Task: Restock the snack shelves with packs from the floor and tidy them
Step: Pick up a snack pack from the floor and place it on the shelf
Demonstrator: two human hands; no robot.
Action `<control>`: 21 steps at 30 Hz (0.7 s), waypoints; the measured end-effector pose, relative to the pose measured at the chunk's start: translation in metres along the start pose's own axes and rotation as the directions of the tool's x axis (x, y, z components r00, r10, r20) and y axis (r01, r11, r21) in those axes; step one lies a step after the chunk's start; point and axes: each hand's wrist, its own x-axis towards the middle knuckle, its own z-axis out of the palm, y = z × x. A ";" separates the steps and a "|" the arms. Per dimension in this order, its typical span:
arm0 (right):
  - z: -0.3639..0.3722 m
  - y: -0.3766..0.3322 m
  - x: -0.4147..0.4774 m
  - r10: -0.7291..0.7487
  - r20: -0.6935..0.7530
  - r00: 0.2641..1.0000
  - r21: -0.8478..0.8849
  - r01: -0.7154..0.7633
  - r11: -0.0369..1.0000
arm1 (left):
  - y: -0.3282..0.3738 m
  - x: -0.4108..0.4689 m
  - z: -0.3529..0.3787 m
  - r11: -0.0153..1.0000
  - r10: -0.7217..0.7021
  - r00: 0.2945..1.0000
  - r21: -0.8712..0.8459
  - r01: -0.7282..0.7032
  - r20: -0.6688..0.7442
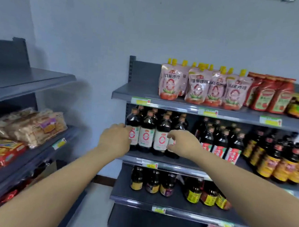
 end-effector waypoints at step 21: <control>0.015 0.377 -0.206 0.683 0.062 0.728 -0.035 -0.682 0.730 | 0.426 0.062 0.161 0.746 0.659 0.739 -0.252 -0.617 0.139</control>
